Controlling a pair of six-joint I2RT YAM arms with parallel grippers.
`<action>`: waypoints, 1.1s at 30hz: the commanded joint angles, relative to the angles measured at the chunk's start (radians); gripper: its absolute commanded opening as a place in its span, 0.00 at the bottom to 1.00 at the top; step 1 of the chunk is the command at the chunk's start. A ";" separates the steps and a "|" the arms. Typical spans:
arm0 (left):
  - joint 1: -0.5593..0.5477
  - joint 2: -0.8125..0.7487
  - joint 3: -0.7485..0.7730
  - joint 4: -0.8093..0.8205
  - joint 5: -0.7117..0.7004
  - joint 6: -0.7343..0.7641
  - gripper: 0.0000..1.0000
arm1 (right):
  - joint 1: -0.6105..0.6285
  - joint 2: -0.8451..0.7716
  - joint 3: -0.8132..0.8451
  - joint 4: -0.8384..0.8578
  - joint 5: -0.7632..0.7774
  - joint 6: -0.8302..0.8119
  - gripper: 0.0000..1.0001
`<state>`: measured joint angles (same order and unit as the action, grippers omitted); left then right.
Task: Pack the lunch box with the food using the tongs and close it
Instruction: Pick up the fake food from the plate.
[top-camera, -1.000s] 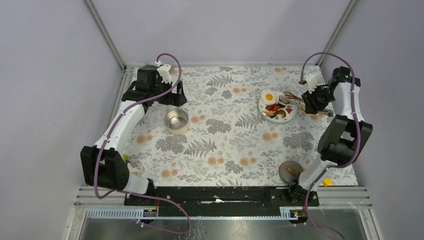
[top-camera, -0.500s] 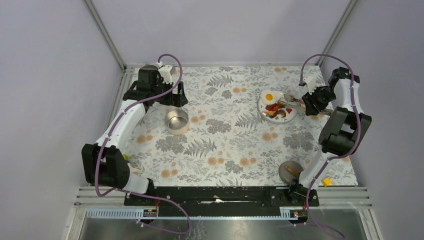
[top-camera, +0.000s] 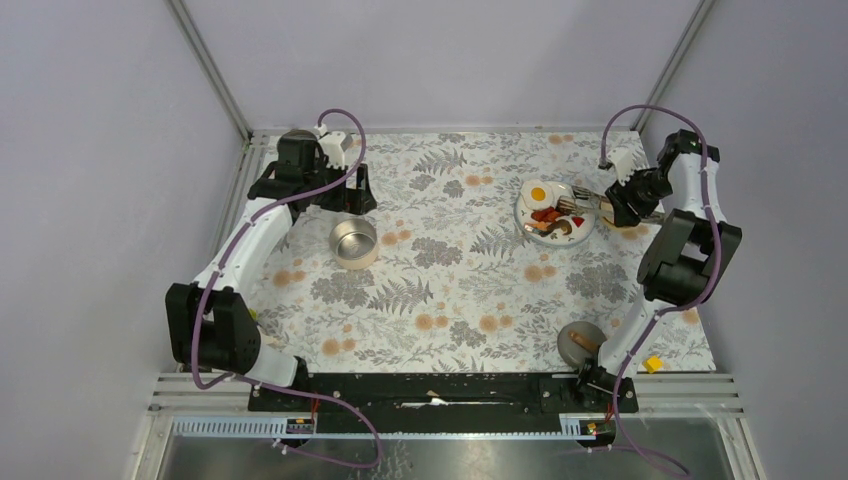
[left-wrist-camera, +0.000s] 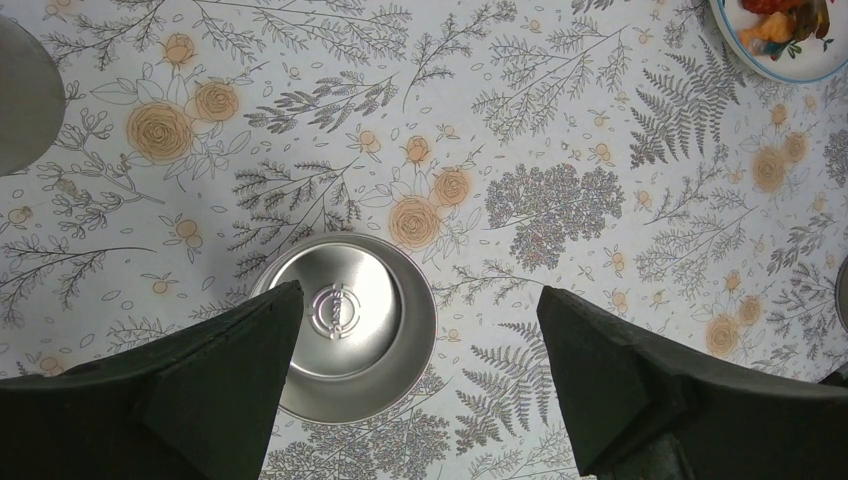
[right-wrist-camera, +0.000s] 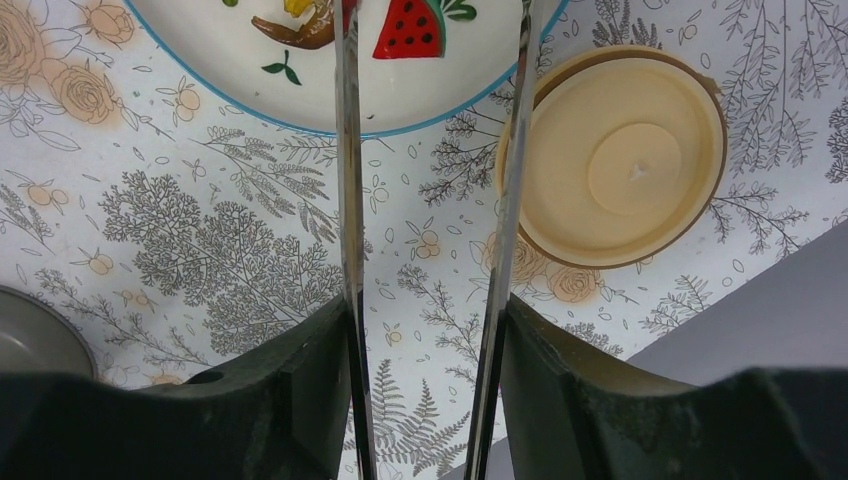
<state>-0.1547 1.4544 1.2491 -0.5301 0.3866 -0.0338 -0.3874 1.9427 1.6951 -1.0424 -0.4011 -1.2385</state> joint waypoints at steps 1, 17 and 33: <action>0.000 0.012 0.021 0.024 0.028 0.006 0.99 | -0.003 0.011 0.022 -0.036 0.012 -0.050 0.58; 0.001 0.020 0.027 0.023 0.025 0.002 0.99 | -0.005 0.102 0.121 -0.073 0.017 -0.045 0.52; 0.000 0.040 0.038 0.025 0.030 -0.005 0.99 | -0.016 0.161 0.180 -0.138 0.012 -0.039 0.54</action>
<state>-0.1547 1.5013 1.2499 -0.5297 0.3935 -0.0349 -0.3996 2.0766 1.8217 -1.1278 -0.4007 -1.2781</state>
